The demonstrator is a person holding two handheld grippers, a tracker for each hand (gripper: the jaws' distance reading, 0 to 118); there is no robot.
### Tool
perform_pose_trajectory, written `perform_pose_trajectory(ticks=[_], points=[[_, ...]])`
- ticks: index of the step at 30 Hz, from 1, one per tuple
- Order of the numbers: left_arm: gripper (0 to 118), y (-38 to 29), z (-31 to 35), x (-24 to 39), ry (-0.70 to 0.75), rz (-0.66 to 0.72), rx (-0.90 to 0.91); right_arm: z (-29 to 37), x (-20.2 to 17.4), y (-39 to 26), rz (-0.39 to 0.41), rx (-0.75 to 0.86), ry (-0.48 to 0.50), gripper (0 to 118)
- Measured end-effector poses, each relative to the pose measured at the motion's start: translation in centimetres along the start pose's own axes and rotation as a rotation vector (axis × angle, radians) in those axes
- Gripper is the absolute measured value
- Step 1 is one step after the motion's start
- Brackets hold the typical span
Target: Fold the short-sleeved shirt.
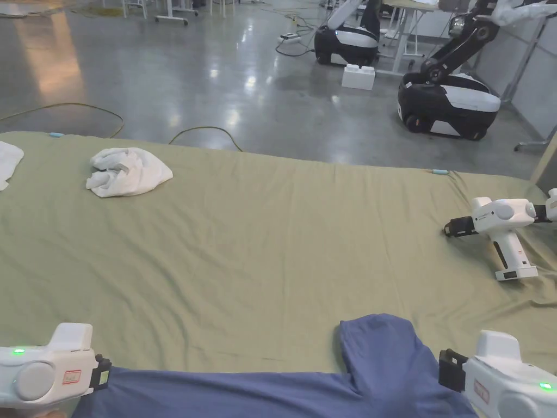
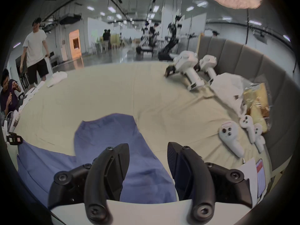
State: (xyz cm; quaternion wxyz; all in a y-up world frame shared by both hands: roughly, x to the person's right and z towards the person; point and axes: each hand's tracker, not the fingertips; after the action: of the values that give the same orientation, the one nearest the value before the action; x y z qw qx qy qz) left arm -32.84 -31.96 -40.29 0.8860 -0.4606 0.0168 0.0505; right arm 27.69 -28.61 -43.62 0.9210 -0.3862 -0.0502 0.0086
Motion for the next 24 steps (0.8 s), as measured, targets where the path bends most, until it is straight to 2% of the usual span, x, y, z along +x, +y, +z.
perform_pose_trajectory(ticks=[3, 6, 7, 9, 12, 14, 15, 18, 20, 24], points=[[0, -0.1, 1.0, 0.2, -0.004, 0.004, 0.035, -3.6, 0.4, 0.8, 0.027, -0.106, 0.035, 56], [0, -0.4, 1.7, 0.2, -0.003, 0.013, 0.061, -6.3, -0.3, 1.0, 0.118, -0.2, 0.065, 56], [0, -0.4, 1.8, 0.3, -0.002, 0.015, 0.063, -7.2, -0.5, 0.7, 0.118, -0.228, 0.102, 56], [0, -0.5, 1.9, 0.2, -0.001, 0.019, 0.067, -8.5, -0.9, 0.5, 0.129, -0.311, 0.083, 55], [0, -0.5, 2.1, 0.2, 0.0, 0.023, 0.067, -8.8, -1.0, 0.5, 0.136, -0.289, 0.088, 45], [0, -0.4, 2.1, 0.2, 0.001, 0.021, 0.07, -8.8, -1.1, 0.7, 0.098, -0.291, 0.143, 4], [0, -0.4, 2.1, 0.3, 0.003, 0.019, 0.07, -8.6, -1.5, 0.4, 0.078, -0.297, 0.169, 1], [0, -0.4, 2.1, 0.4, 0.005, 0.026, 0.07, -8.4, -1.4, 0.2, 0.085, -0.282, 0.138, 1], [0, -0.5, 2.4, 0.4, 0.0, 0.039, 0.076, -7.2, -0.6, 0.1, 0.013, -0.243, 0.14, 1], [0, -0.4, 3.2, 0.0, -0.016, 0.04, 0.093, -3.5, 0.8, 0.5, 0.023, -0.17, 0.155, 0]])
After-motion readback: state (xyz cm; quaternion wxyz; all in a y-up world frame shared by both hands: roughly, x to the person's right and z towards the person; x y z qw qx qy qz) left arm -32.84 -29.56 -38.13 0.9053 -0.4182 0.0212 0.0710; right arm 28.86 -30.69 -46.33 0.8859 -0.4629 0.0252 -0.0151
